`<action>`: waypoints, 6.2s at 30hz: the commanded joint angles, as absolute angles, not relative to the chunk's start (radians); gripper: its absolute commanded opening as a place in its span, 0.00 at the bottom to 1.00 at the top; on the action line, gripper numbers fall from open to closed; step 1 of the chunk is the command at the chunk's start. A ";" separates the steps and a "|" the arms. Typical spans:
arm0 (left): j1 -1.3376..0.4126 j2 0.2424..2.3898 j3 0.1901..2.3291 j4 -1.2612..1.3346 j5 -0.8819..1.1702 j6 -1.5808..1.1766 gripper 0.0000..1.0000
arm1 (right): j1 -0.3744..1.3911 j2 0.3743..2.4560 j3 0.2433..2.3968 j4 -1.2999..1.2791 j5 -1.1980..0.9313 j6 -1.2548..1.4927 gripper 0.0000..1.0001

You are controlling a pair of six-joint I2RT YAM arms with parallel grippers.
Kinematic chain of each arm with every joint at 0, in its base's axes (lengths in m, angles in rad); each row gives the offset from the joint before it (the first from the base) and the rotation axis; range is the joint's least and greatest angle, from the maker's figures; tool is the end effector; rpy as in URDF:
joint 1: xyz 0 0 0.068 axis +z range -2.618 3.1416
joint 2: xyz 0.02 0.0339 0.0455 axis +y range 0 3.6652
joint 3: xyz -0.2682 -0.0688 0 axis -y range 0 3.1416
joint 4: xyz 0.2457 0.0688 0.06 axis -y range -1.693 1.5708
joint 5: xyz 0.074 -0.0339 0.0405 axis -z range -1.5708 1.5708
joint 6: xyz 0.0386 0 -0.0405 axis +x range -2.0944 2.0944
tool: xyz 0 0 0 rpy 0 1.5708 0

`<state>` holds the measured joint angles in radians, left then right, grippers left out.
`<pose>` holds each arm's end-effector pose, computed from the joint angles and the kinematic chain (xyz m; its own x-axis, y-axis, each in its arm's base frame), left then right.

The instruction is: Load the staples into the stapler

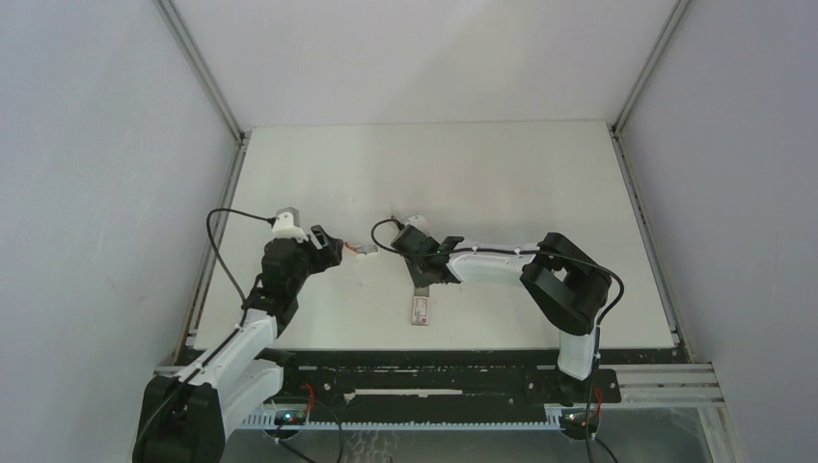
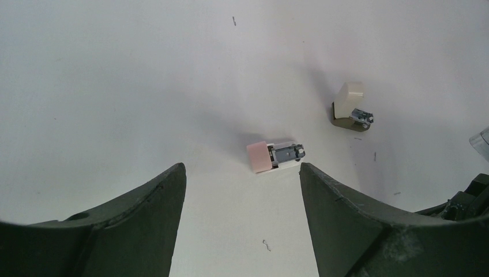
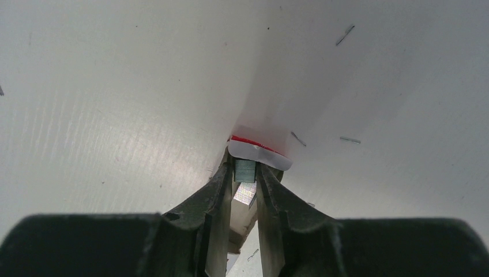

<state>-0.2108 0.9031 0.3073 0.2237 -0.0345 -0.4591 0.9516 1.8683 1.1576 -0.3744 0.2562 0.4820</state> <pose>0.1918 -0.0397 0.1950 -0.3975 -0.3679 -0.8407 0.0017 0.9158 -0.4016 0.2262 0.3005 0.1566 -0.7881 -0.3332 -0.5175 -0.3993 0.9167 0.0178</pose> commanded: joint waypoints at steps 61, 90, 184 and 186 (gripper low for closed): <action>-0.207 0.867 0.298 0.271 -0.079 -0.462 0.81 | 0.658 1.651 0.928 -0.354 0.126 0.277 0.29; -0.207 0.935 0.318 0.282 -0.016 -0.461 0.82 | 0.671 1.616 0.965 -0.390 0.128 0.295 0.13; -0.300 0.906 0.422 0.259 -0.067 -0.216 0.77 | 0.979 1.750 1.028 0.046 0.086 0.034 0.14; -0.300 0.908 0.422 0.260 -0.068 -0.216 0.77 | 0.978 1.754 1.029 0.043 0.086 0.034 0.14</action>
<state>-0.3054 0.9272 0.4374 0.2253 -0.0502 -0.2005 0.9703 1.7489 0.9913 0.0086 0.0742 0.0566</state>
